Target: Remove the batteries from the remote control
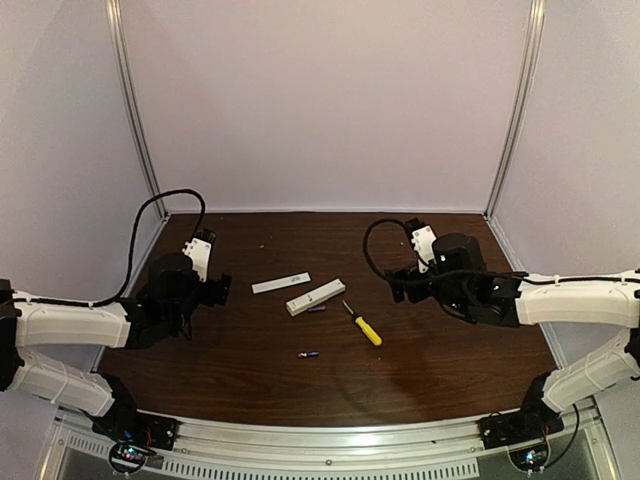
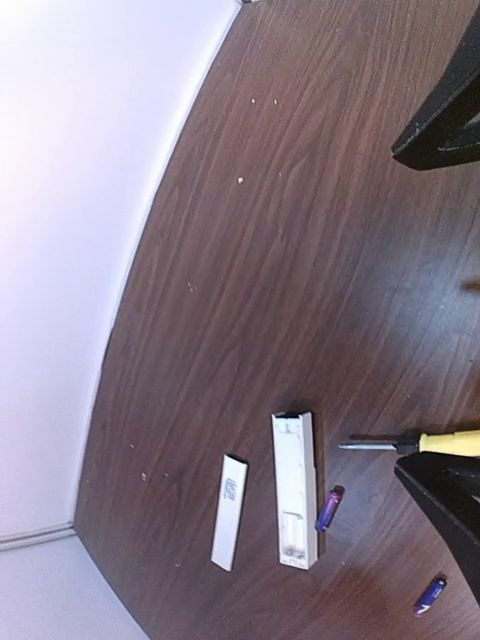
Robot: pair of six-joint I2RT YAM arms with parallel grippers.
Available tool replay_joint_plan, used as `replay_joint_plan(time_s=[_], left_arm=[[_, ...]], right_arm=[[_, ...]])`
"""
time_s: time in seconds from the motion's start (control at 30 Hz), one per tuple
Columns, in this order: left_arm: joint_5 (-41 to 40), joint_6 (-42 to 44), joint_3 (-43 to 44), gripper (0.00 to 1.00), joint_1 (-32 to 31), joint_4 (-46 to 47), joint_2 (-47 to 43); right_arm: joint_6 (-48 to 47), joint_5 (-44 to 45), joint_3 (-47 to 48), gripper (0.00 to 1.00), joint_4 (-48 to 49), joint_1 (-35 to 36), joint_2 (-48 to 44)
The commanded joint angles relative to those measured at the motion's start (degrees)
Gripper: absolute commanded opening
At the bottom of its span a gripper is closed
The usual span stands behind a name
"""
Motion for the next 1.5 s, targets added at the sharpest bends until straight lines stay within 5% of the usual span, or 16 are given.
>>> replay_joint_plan(time_s=[0.0, 0.27, 0.53, 0.73, 1.0, 1.3, 1.47], left_arm=[[-8.0, 6.7, -0.5, 0.97, 1.6, 7.2, 0.9], [-10.3, 7.0, -0.5, 0.97, 11.6, 14.0, 4.7], [-7.3, 15.7, -7.5, 0.97, 18.8, 37.7, 12.0], [3.9, 12.0, -9.8, 0.96, 26.1, 41.4, 15.0], [23.1, 3.2, -11.2, 0.93, 38.2, 46.7, 18.6], [27.1, 2.3, -11.2, 0.93, 39.0, 48.8, 21.4], [32.6, 5.6, -11.7, 0.85, 39.0, 49.5, 21.2]], right_arm=[[-2.0, -0.4, -1.1, 1.0, -0.7, -5.2, -4.7], [-1.7, -2.8, -4.4, 1.0, 3.3, -17.4, -8.7], [-1.0, -2.7, -10.8, 1.0, 10.1, -28.7, -13.0], [2.1, -1.9, -15.3, 1.0, 16.8, -36.3, -12.9], [-0.6, 5.0, -19.5, 1.0, 27.1, -37.4, -7.4], [-3.3, 3.9, -24.0, 1.0, 44.0, -39.5, 1.3], [-5.9, 2.0, -22.6, 1.0, 48.6, -39.7, 5.0]])
